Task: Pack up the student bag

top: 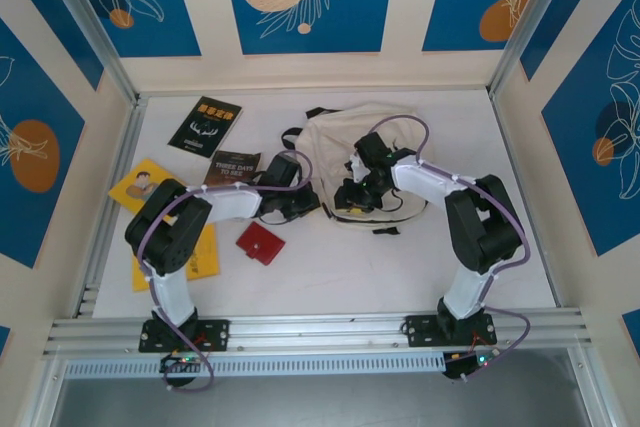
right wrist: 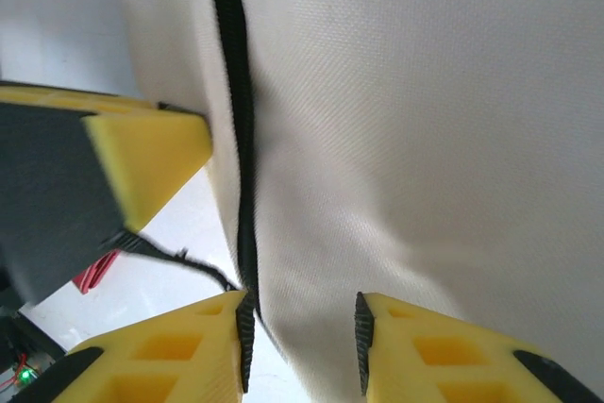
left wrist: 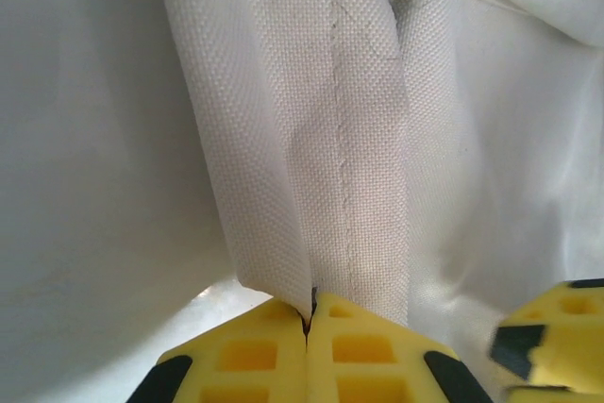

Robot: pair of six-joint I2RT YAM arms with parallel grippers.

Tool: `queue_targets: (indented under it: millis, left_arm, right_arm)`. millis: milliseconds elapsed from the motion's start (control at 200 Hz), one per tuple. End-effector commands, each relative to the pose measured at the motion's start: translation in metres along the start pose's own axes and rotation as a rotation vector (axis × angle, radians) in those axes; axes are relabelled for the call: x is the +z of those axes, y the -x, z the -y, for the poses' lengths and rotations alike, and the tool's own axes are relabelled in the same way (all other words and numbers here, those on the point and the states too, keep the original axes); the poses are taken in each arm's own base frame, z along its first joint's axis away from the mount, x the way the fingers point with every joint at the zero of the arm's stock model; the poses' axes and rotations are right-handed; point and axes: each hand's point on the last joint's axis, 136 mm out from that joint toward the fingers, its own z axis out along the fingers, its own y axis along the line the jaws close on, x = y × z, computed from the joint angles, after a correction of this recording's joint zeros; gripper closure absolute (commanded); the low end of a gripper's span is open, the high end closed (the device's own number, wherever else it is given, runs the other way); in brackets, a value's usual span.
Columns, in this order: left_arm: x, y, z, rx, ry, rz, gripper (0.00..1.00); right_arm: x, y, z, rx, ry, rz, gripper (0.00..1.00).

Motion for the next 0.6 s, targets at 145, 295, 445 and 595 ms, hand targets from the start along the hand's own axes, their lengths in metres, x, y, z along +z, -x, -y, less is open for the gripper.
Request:
queue_targets:
  millis: [145, 295, 445, 595]
  left_arm:
    - [-0.04, 0.017, 0.007, 0.146, -0.035, 0.017, 1.0]
    - [-0.052, 0.022, 0.009, 0.159, -0.063, 0.018, 1.0]
    - [-0.054, 0.024, 0.015, 0.149, -0.094, 0.005, 1.0]
    - [-0.056, 0.027, 0.018, 0.14, -0.108, 0.008, 1.0]
  right_arm:
    - [-0.009, 0.001, -0.054, -0.259, 0.122, 0.031, 0.58]
    - [0.001, 0.01, -0.071, -0.312, 0.112, 0.042, 0.57]
    - [0.003, 0.02, -0.081, -0.331, 0.149, 0.074, 0.54]
    - [0.009, 0.027, -0.079, -0.335, 0.125, 0.083, 0.56]
